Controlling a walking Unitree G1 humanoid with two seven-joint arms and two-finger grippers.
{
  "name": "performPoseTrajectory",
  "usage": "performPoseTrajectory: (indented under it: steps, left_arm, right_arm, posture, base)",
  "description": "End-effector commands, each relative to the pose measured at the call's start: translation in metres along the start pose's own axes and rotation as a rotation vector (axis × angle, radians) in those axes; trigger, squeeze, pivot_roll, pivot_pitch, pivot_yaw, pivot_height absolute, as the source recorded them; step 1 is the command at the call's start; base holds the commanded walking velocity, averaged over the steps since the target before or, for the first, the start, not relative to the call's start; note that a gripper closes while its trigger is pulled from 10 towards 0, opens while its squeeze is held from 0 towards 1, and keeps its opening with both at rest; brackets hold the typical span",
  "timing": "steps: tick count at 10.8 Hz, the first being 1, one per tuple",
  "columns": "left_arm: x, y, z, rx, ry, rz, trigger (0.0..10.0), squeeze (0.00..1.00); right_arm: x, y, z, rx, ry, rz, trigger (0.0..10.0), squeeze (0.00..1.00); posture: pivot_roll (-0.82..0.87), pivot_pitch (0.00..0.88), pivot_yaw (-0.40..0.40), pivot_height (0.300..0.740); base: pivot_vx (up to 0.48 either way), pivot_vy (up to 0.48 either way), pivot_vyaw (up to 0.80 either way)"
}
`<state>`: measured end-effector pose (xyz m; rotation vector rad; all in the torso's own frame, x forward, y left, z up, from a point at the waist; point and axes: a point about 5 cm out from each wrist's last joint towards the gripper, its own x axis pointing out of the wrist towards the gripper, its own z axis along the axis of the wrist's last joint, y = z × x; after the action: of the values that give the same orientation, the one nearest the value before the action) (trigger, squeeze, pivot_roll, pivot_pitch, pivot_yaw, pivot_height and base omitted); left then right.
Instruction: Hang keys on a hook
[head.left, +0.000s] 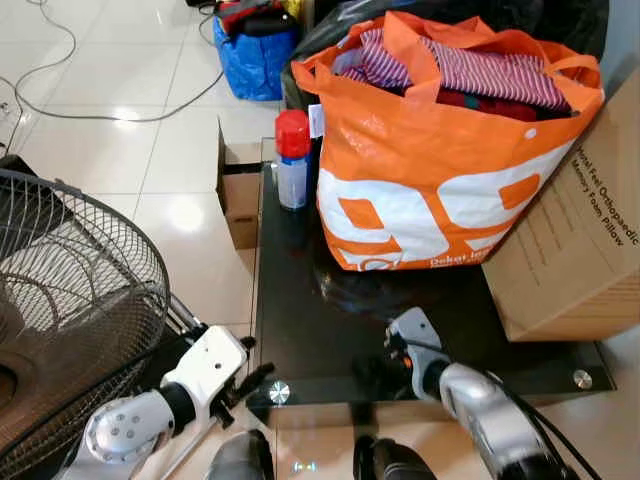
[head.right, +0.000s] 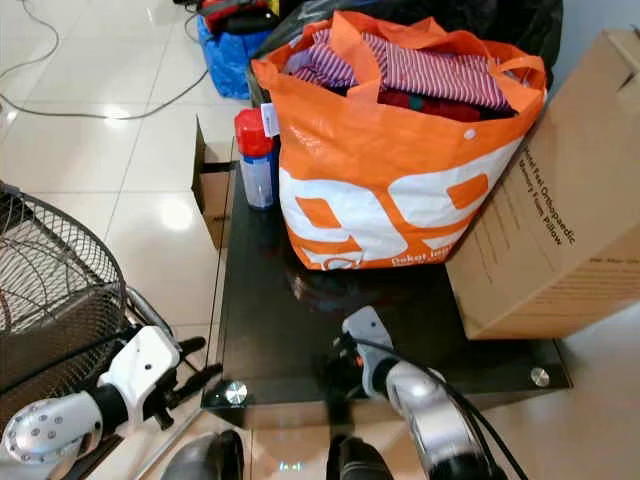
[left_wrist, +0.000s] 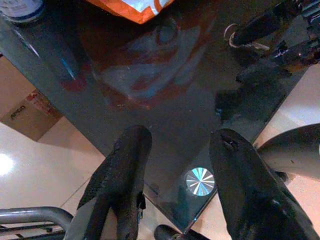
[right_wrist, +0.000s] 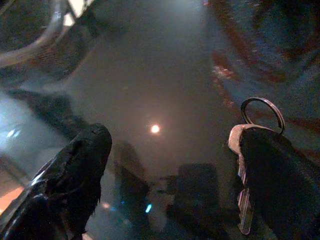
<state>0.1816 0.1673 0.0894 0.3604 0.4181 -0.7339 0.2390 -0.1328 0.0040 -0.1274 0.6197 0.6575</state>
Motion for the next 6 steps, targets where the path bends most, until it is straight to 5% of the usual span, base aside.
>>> performPoseTrajectory:
  steps: [1, 2, 3, 4, 6]
  left_arm:
    - [-0.002, -0.003, 0.000, -0.004, 0.003, -0.023, 10.0, 0.00]
    - [-0.003, -0.001, 0.002, -0.006, 0.003, -0.031, 10.0, 0.00]
    - [-0.003, -0.001, 0.002, -0.030, -0.004, -0.043, 10.0, 0.33]
    - [-0.002, -0.001, 0.002, -0.038, -0.005, -0.049, 10.0, 1.00]
    - [-0.001, 0.000, 0.000, -0.028, -0.003, -0.046, 10.0, 1.00]
  right_arm:
    - [-0.002, 0.007, -0.011, 0.034, 0.045, 0.034, 10.0, 0.00]
    - [-0.004, 0.013, 0.002, 0.062, -0.004, 0.058, 10.0, 0.00]
    - [-0.004, 0.015, 0.010, 0.094, -0.039, 0.079, 10.0, 0.00]
    - [-0.005, 0.016, 0.017, 0.086, -0.061, 0.098, 10.0, 0.00]
    - [-0.012, 0.012, 0.025, 0.049, -0.073, 0.114, 10.0, 0.00]
  posture:
    - [0.06, 0.195, -0.014, 0.740]
    - [0.06, 0.192, -0.011, 0.740]
    - [0.06, 0.190, -0.012, 0.740]
    - [0.06, 0.188, -0.014, 0.740]
    - [0.06, 0.184, -0.016, 0.740]
  base:
    - [0.000, 0.000, 0.00]
    - [0.000, 0.000, 0.00]
    - [0.000, 0.000, 0.00]
    - [0.000, 0.000, 0.00]
    - [0.000, 0.000, 0.00]
